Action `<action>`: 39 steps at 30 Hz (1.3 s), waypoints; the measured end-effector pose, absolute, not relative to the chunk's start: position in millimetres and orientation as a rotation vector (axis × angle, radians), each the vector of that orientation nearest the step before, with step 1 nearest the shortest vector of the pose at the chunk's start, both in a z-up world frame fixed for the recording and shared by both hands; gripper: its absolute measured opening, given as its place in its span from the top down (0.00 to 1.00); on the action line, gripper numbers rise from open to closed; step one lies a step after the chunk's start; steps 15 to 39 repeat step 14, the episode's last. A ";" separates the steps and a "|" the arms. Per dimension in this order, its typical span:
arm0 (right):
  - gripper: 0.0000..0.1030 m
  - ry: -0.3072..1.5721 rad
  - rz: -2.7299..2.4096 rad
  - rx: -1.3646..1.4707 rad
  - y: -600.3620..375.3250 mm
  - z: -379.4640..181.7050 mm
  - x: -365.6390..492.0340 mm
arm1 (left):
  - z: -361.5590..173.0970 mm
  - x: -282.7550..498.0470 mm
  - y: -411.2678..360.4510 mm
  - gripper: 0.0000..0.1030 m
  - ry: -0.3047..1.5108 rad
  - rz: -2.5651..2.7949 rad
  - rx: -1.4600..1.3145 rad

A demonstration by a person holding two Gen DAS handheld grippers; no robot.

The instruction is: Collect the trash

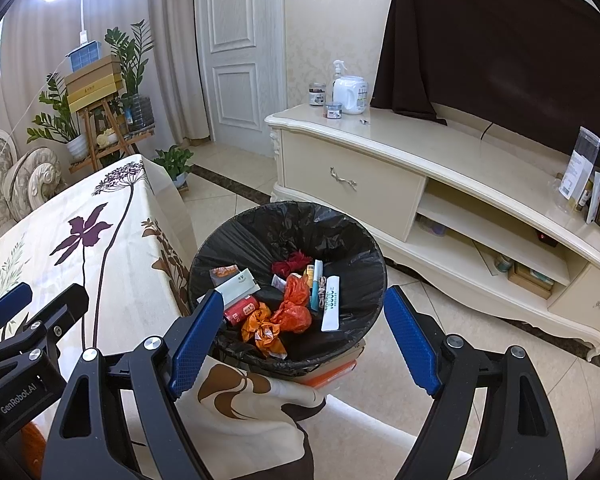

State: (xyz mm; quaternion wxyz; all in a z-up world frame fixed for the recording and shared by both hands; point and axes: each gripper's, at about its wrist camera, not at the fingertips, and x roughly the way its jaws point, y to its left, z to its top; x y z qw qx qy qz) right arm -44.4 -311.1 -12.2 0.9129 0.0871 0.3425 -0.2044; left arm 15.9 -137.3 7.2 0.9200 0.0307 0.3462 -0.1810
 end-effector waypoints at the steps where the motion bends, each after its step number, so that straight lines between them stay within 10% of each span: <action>1: 0.23 0.706 -0.421 0.180 -310.9 -13.6 -44.8 | 7.4 15.7 -138.0 0.09 0.704 -0.371 0.069; 39: 0.23 0.719 -0.408 0.175 -306.7 -23.0 -41.5 | 0.6 23.4 -131.5 0.09 0.752 -0.334 0.061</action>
